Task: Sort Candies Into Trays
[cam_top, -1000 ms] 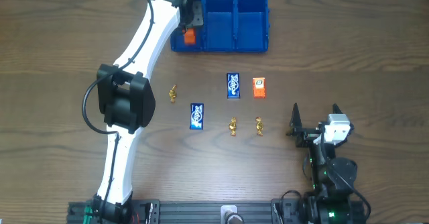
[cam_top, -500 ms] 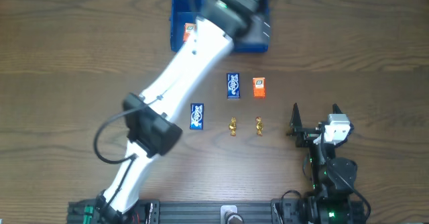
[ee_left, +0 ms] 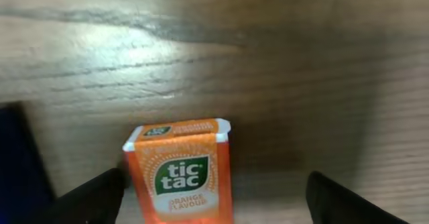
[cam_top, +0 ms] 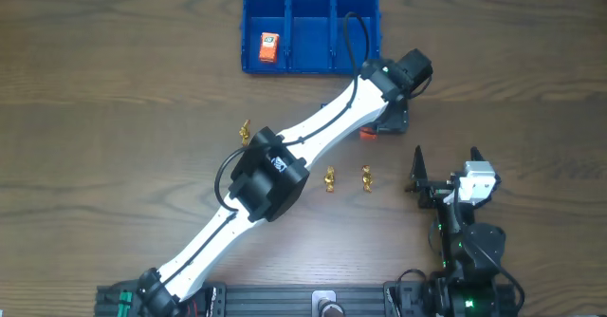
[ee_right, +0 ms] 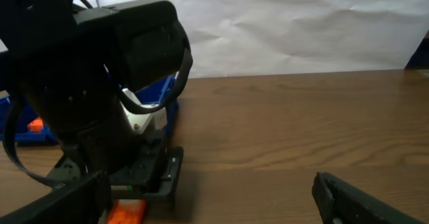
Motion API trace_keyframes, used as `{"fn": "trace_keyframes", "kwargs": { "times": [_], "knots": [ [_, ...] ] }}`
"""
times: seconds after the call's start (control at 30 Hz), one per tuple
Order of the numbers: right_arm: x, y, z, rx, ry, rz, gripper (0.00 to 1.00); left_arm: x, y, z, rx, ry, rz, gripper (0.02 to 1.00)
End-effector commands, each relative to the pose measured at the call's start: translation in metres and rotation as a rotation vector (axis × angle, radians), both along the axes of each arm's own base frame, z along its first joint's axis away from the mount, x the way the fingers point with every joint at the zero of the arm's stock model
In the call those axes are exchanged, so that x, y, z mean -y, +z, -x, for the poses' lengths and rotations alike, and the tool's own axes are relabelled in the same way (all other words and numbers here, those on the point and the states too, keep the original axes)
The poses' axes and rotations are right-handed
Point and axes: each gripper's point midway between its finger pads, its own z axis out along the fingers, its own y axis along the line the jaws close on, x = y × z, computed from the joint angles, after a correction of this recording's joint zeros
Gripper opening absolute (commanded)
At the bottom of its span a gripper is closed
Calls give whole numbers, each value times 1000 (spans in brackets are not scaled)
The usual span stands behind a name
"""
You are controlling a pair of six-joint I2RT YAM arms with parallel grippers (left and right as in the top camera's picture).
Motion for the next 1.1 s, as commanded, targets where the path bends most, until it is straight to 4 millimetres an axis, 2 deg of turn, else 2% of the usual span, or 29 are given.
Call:
{"fn": "trace_keyframes", "kwargs": {
  "times": [0.03,0.1,0.23,0.3,0.53,0.6,0.67,0.73,0.77,0.83,0.93,1.0,1.1],
  "knots": [
    [3,0,0,-2,-12,13,998,0,4,-2,-4,23,15,798],
    [3,-1,0,-2,-12,13,998,0,4,-2,-4,23,15,730],
    [3,0,0,-2,-12,13,998,0,4,-2,-5,24,15,496],
    [3,0,0,-2,-12,13,998,0,4,-2,-4,24,15,415],
    [3,0,0,-2,-12,13,998,-2,8,-6,9,29,12,354],
    [3,0,0,-2,-12,13,998,-6,25,-14,47,38,18,351],
    [3,-1,0,-2,-12,13,998,-19,74,-34,157,57,41,351],
    [3,0,0,-2,-12,13,998,-41,124,-56,262,74,59,351],
    [3,0,0,-2,-12,13,998,-71,165,-80,348,94,68,349],
    [3,0,0,-2,-12,13,998,-111,196,-106,409,121,70,349],
    [3,0,0,-2,-12,13,998,-169,208,-137,433,145,44,349],
    [3,0,0,-2,-12,13,998,-196,202,-150,412,151,41,354],
    [3,0,0,-2,-12,13,998,-222,188,-163,380,156,35,354]
  ]
}}
